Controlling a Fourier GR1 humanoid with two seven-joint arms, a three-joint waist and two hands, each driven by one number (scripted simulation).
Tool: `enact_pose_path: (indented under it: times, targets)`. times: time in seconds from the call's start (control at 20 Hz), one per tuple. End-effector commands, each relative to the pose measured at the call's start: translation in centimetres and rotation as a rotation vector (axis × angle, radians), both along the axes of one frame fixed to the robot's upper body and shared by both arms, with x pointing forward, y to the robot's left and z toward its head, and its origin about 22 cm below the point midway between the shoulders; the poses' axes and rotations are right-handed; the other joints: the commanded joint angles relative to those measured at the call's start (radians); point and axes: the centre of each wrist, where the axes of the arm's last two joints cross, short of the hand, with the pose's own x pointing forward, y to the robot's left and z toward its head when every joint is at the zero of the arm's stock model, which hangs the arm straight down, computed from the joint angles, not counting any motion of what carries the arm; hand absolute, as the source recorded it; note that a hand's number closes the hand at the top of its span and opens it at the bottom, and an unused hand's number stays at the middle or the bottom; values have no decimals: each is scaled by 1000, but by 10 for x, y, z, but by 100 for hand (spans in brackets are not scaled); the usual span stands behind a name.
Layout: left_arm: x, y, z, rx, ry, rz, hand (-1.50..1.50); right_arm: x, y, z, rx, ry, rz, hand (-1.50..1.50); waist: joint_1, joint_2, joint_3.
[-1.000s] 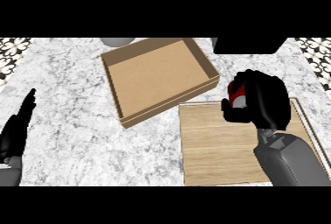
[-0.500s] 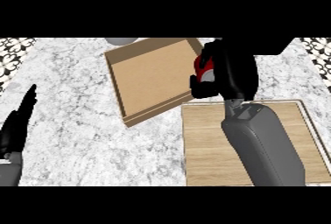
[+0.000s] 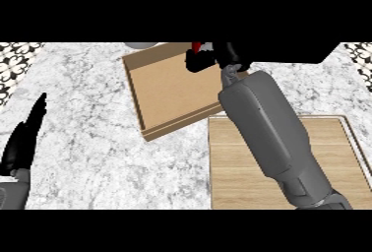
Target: Pick the can from the tray and place it in the cardboard box
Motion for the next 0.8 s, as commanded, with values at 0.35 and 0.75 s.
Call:
enact_pose_path:
  times: [0.35, 0.75]
  targets:
    - [13, -8, 4, -2, -21, -40, 0, 51, 12, -14, 58, 59, -15, 150, 29, 17, -1]
    - [27, -17, 22, 3, -44, -76, 0, 59, 7, -39, 112, 189, -156, -150, 63, 31, -1]
